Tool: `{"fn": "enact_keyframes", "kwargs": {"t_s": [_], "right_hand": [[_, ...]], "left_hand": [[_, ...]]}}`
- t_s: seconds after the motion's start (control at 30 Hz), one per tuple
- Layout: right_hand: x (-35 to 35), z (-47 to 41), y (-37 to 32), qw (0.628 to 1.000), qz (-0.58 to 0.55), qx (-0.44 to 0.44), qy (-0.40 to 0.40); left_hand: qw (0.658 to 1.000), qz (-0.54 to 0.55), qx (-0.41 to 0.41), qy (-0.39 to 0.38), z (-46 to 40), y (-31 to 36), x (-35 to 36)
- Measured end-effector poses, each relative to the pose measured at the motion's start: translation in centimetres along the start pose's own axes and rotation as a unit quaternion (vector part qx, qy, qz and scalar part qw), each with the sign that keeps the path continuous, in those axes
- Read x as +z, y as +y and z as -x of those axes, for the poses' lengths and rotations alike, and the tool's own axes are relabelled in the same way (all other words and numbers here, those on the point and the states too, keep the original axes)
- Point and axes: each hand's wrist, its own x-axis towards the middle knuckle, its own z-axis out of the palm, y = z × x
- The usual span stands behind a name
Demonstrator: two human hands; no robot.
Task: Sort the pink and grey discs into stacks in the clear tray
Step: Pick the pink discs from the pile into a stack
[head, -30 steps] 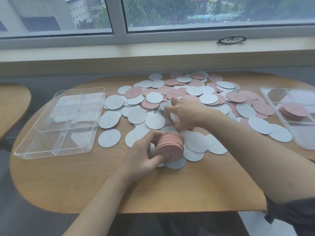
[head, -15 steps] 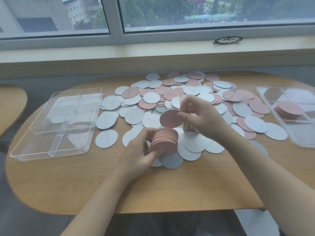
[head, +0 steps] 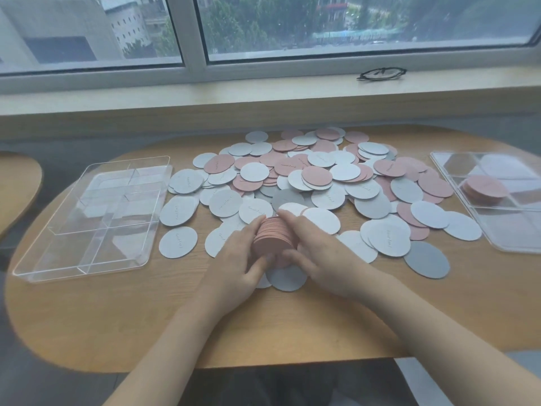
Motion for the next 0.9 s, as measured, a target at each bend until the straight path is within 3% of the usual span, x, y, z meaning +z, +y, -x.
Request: {"fn": "enact_keyframes", "kwargs": {"t_s": [0.1,0.2,0.43,0.53,0.6,0.63,0.7,0.77,0.83,0.9], "right_hand": [[0.5,0.3,0.1,0.995,0.092,-0.015,0.024],[1.1,0.5,0.1,0.992,0.109,-0.04,0.039],[1.9,0.5,0.6,0.992,0.101,-0.055,0.045],[0.9,0.8,0.1,0.995,0.079,-0.057,-0.01],[-0.8,0.8,0.3,0.998,-0.006,-0.051,-0.041],[-1.9,0.7,0.7,0.997,-0.059,-0.033,-0.024],[-4.5,0.0,2.5,0.987,-0.113,0.027,0.107],[-6.9,-1.2,5.6,0.959,-0.051,0.123,0.249],[-9.2,-2.5,8.8,0.931,0.037,0.213,0.293],[-10.7,-3.7,11.2,0.921,0.084,0.272,0.267]], "left_hand": [[0.999,-0.032,0.009,-0.021,-0.2,0.0,0.3],[0.998,-0.044,0.031,-0.033,-0.3,0.1,0.4],[1.0,0.021,0.018,-0.01,0.0,0.2,0.3],[1.0,-0.011,0.014,-0.014,-0.1,0.8,0.3],[1.0,-0.02,0.014,-0.014,-0.5,1.1,0.2],[1.0,-0.024,0.014,-0.013,-0.7,1.4,0.2],[1.0,-0.021,0.007,-0.003,-1.2,2.1,0.4],[1.0,-0.001,-0.003,0.012,-1.5,2.7,0.8],[1.0,0.012,-0.016,0.013,-1.7,3.1,1.2],[0.999,0.025,-0.034,0.008,-1.6,3.2,1.3]]}}
